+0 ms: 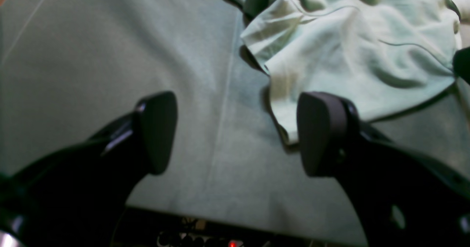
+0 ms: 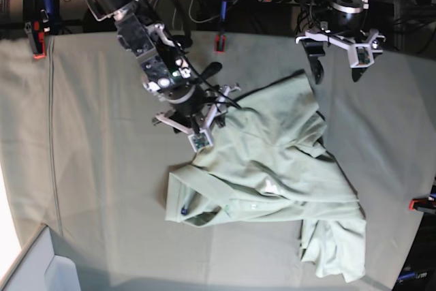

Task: Layout the t-shirt on the table in an organized manner, then fold the t-shirt properly
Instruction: 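Grasp the shirt edge with the right gripper and pull it outward, then grasp the opposite shirt edge with the left gripper, then stretch the shirt between both grippers, pulling apart, then drag the held shirt with both grippers, right gripper sweeping across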

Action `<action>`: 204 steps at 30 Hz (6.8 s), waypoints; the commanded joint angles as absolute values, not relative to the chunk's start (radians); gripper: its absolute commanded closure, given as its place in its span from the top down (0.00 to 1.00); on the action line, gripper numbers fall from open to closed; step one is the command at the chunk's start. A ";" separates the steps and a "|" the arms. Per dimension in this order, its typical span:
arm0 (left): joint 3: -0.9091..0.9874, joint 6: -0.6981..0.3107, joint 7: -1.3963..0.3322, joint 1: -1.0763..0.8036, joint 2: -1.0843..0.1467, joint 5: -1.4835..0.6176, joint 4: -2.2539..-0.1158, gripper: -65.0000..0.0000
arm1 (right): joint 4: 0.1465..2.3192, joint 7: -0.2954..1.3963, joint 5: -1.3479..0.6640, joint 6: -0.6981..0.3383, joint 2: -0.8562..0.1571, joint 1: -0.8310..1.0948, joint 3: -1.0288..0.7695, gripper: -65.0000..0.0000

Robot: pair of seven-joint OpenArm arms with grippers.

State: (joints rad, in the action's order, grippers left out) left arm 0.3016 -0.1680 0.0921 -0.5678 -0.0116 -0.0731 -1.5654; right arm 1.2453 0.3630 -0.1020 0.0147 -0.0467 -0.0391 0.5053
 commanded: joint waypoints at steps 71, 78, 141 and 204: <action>0.567 -0.168 -0.059 0.176 -0.111 -0.079 -0.868 0.75 | 1.492 0.271 -0.093 -0.271 -0.197 0.203 -0.315 0.00; 0.565 -0.168 -0.058 0.254 -0.124 -0.077 -0.757 0.54 | 1.483 0.271 -0.093 -0.271 -0.196 0.203 -0.315 0.00; 0.302 -0.166 -0.236 0.306 0.157 -0.079 -1.099 0.33 | 1.481 0.280 -0.091 -0.271 -0.189 0.209 -0.308 0.00; 0.544 -0.170 -0.166 -0.415 -0.058 -0.079 -1.563 0.00 | 1.483 0.280 -0.097 -0.266 -0.189 0.056 -0.447 0.00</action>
